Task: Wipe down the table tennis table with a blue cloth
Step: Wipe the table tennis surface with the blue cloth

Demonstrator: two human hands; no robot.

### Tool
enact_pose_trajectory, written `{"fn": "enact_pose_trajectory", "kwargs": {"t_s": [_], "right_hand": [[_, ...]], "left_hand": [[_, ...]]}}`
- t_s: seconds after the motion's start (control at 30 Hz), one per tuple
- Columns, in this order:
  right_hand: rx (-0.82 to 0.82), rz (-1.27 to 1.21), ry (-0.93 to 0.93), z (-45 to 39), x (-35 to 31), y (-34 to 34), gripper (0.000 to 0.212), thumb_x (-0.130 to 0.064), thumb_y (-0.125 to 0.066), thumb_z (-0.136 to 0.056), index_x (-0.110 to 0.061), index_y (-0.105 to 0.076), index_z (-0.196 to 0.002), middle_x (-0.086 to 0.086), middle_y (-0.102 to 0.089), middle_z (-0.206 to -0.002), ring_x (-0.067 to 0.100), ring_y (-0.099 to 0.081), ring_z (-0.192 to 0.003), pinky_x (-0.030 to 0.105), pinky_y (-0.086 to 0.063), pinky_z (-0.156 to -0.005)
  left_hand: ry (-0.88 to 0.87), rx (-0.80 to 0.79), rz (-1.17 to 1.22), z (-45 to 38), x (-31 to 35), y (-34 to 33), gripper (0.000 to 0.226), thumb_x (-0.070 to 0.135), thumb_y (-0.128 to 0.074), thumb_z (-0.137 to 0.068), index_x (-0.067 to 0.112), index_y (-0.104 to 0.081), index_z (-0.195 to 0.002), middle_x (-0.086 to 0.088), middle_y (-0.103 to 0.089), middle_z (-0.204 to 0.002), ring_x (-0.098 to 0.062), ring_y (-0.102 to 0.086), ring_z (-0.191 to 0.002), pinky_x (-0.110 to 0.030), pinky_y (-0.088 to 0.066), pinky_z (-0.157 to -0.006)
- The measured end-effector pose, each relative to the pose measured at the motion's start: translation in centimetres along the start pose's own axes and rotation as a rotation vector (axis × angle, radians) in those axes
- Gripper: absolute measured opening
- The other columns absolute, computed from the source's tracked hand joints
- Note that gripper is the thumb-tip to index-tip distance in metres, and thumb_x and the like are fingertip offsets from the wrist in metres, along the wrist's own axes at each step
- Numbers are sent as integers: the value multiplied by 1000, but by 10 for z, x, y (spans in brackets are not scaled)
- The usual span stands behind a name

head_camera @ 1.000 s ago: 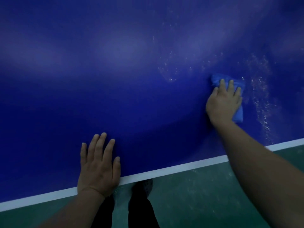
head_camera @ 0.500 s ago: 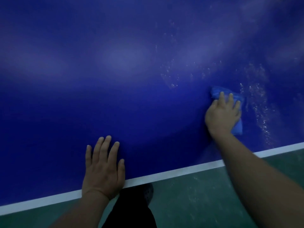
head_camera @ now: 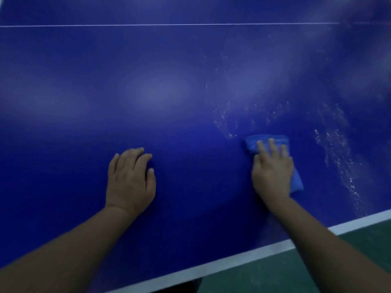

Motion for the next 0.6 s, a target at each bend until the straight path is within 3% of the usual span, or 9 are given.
{"fn": "enact_pose_trajectory", "kwargs": {"t_s": [0.07,0.17,0.27,0.33,0.4,0.47,0.53,0.6], "right_hand": [[-16,-5,258,19,-55,-12,52,-26,-43,-93,-20,-51,-143,10,-39,-156,43,-32,-143,60,-29,-111],[-88,-42,558,28,-118,-31,49,-35,-37,-99,-31,-41,-148,-3,-32,-160,31,-19,-150,52,-16,-121],[-130,-6,724,-30,-122,-33,51,-34,-35,-98,-30,-42,-148,1,-33,-159,33,-24,-147,52,-19,-119],[-84,93,530,-96,-81,-24,52,-28,-31,-96,-24,-45,-146,8,-35,-158,37,-33,-141,51,-28,-114],[-2,50,69,-153,-11,-8,49,-26,-31,-101,-21,-42,-148,10,-31,-160,38,-32,-141,52,-28,-112],[40,-58,-306,-165,32,6,49,-30,-33,-104,-24,-35,-153,7,-24,-163,36,-20,-147,55,-18,-118],[47,-39,-303,-146,10,0,49,-31,-35,-104,-25,-35,-153,6,-24,-163,37,-17,-149,56,-16,-119],[42,-3,47,-112,-41,-16,49,-29,-39,-101,-23,-42,-149,9,-31,-160,40,-24,-146,57,-21,-115]], "left_hand": [[3,-13,-18,-33,-1,-4,47,32,-38,-91,6,-60,-124,-13,-53,-135,-32,-44,-132,-53,-21,-118],[13,-50,-55,-52,-2,-14,55,39,-32,-93,7,-53,-132,-13,-44,-144,-31,-34,-140,-52,-13,-121],[6,-45,-57,-53,-6,-19,57,43,-32,-93,8,-50,-134,-14,-40,-147,-31,-29,-143,-51,-9,-122],[23,-52,-43,-54,-7,-20,58,44,-32,-92,8,-50,-134,-14,-38,-148,-31,-26,-144,-51,-7,-122],[28,-60,-48,-56,-7,-20,59,43,-32,-92,8,-50,-135,-15,-37,-149,-31,-26,-144,-52,-7,-122],[37,-82,-53,-57,-6,-21,60,43,-31,-92,7,-50,-136,-15,-37,-150,-31,-25,-145,-52,-6,-122],[44,-102,-51,-58,-5,-21,62,44,-30,-92,7,-49,-137,-16,-36,-151,-31,-24,-146,-52,-6,-122],[70,-102,-44,-58,-6,-19,63,44,-30,-91,6,-48,-139,-15,-35,-153,-30,-21,-147,-52,-5,-122]]}}
Point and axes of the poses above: each hand's wrist, its own z-axis away from the middle knuckle, its own y-axis out of the back of the hand, x = y × z, the point moved 4 cm from there along -z, towards the middle knuckle
